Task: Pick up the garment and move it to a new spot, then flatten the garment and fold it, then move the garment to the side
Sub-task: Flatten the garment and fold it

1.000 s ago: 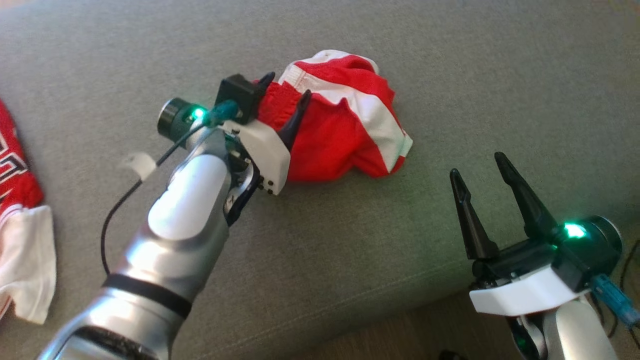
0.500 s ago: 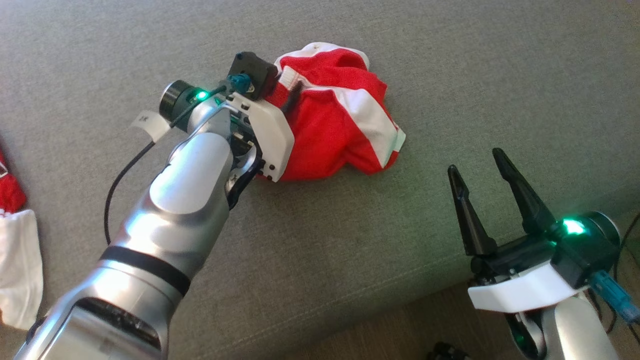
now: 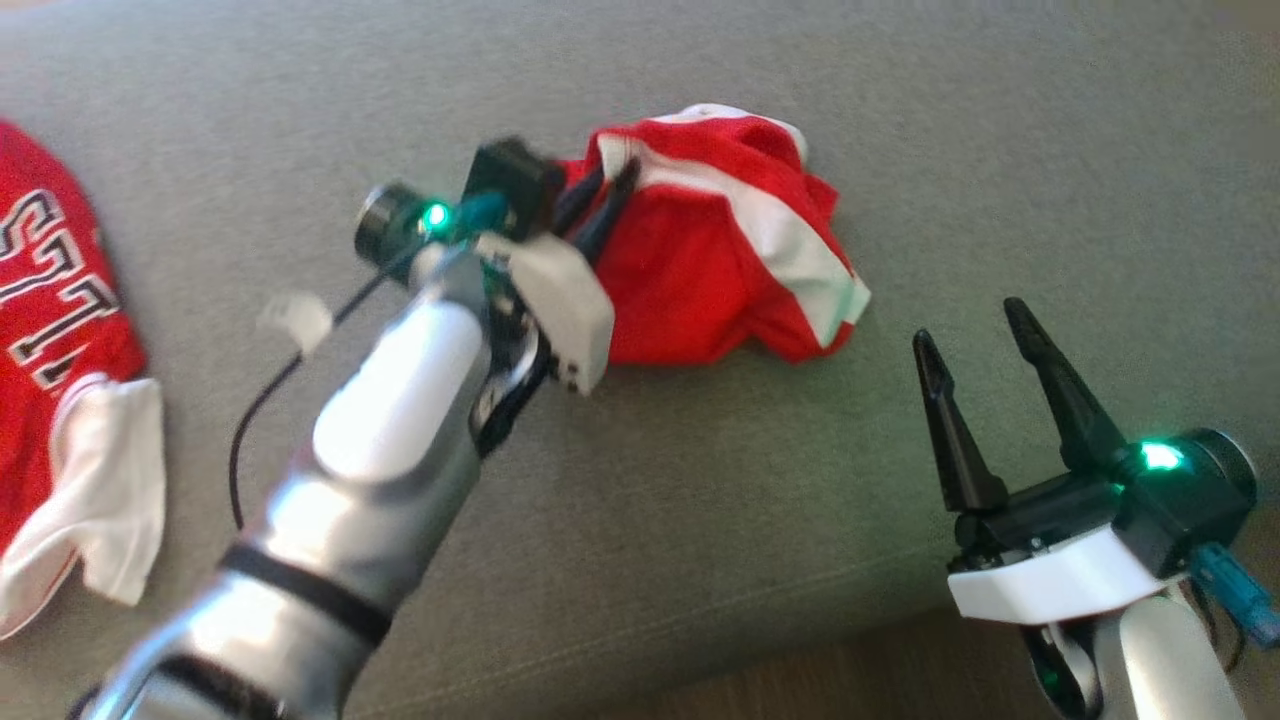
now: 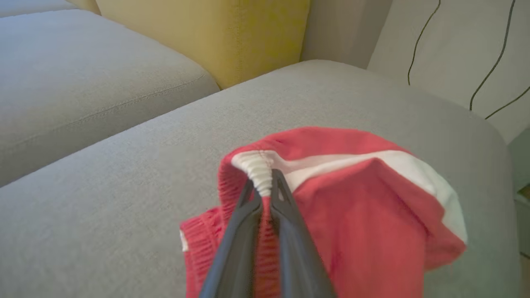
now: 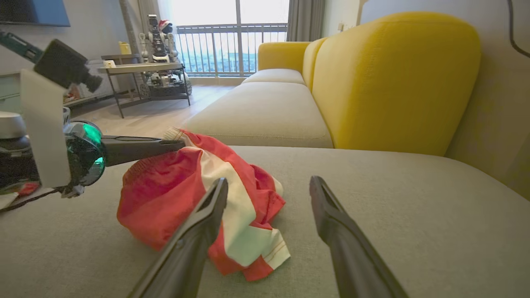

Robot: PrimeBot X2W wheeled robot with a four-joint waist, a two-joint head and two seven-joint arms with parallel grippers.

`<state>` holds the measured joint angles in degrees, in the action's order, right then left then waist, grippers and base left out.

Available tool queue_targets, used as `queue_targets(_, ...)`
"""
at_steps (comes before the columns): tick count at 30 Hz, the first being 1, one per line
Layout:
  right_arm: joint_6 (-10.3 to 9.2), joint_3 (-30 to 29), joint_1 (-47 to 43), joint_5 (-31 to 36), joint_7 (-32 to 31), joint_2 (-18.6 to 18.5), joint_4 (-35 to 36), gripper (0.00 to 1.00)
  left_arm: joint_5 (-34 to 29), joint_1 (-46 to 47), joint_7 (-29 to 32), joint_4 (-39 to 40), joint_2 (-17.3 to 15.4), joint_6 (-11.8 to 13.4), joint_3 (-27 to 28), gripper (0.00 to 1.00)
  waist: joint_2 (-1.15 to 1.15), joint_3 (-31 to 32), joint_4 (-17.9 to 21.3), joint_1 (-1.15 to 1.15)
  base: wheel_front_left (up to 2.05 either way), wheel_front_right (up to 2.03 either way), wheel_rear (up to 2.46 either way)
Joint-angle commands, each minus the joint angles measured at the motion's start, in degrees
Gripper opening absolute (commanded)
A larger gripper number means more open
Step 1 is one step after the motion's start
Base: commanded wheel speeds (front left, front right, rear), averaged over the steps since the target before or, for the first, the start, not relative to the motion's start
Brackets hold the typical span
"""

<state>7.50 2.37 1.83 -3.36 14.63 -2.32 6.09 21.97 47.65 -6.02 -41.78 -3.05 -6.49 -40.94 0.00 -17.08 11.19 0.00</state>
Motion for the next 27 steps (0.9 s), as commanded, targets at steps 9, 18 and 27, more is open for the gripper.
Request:
queue_targets(9,-0.01,0.15,-0.82,1.24,0.37,-0.55,-1.09,1.00,5.81,-18.97,3.11,23.38,-11.06,3.82,4.88,0.00,0.00,3.28,-7.42,0.00,0.00,0.00,0.00)
queue_targets(18,-0.01,-4.28,0.59,-0.88,0.37,-0.55,-12.16,1.00,9.38,-29.85,3.66,35.54,-15.64,8.07,8.20,0.00,0.00,3.90,-11.38,0.00,0.00,0.00,0.00)
queue_targets(27,-0.01,-4.19,5.72,-4.10,0.37,-0.55,-27.62,1.00,9.88,-31.63,3.20,37.62,-16.26,10.22,9.30,0.00,0.00,3.76,-13.34,0.00,0.00,0.00,0.00)
